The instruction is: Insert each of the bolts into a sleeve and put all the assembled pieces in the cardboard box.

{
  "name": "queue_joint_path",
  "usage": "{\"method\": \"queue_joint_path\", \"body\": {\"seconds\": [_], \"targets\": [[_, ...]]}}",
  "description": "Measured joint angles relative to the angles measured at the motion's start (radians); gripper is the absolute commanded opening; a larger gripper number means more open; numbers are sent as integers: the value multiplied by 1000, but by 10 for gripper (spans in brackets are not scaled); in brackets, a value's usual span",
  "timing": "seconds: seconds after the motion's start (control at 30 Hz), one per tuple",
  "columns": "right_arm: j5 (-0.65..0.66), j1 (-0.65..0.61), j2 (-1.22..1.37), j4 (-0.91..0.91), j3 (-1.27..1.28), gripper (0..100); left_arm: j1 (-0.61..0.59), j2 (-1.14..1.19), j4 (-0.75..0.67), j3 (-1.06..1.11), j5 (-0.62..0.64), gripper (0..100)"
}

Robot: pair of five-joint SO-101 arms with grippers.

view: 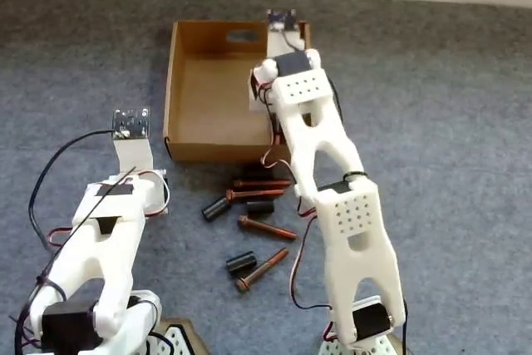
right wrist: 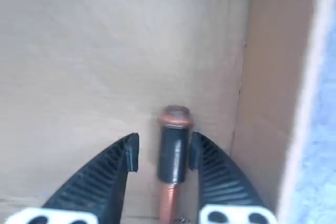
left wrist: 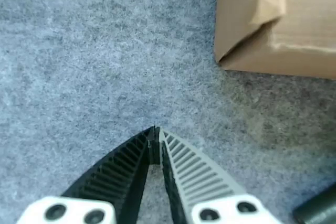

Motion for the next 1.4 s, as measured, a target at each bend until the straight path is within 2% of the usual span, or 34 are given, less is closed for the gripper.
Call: {"method": "queue_joint_path", "body": {"seconds": [0.03,0.1,0.4,0.57,0.9,1.17,1.4], "targets": [[0,0,-18,5,0,0,0,0,0,0,0,10],[0,0,-35,11,0,24,0,0,0,0,0,10],[0,-15,-15,68,2,7,0,0,0,0,0,10],[60,-17,-17,86,0,7,0,0,0,0,0,10],[71,-15,117,89,0,7,0,0,0,0,0,10],[71,-5,129,89,0,7,0,5,-3,0,0,10],[71,31,109,206,-230,9,0,6,-5,0,0,10]]}}
